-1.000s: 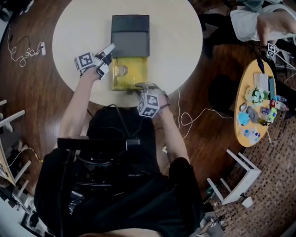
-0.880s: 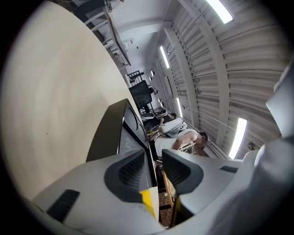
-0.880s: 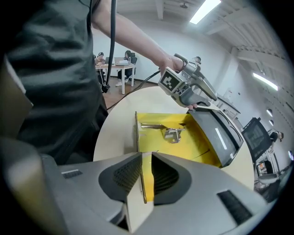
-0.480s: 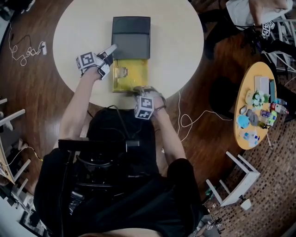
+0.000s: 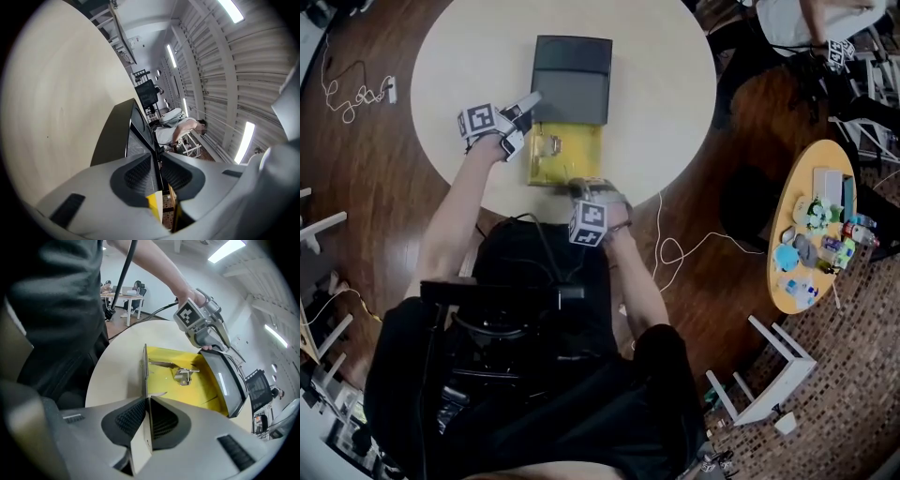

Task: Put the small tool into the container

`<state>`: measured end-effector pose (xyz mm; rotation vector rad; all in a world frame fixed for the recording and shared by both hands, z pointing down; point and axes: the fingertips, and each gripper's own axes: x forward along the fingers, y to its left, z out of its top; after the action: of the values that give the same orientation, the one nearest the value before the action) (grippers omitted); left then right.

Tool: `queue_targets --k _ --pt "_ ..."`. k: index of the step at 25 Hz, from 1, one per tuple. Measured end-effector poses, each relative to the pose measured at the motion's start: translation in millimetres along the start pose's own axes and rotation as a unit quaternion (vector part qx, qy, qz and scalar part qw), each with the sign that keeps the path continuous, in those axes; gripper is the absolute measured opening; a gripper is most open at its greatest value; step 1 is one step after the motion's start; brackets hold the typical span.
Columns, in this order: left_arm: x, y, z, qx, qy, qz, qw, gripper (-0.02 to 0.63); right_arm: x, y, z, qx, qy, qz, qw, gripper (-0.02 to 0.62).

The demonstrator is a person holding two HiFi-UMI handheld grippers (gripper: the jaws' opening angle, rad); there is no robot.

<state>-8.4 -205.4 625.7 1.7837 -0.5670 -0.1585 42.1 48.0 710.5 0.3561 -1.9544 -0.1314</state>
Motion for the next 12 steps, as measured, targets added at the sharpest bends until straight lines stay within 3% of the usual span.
queue_targets --k 12 --pt "0.9 -2.7 0.2 0.004 -0.001 0.0 1.0 0.064 4.7 -28.1 -2.2 0.01 0.018 -0.032 0.999 0.05"
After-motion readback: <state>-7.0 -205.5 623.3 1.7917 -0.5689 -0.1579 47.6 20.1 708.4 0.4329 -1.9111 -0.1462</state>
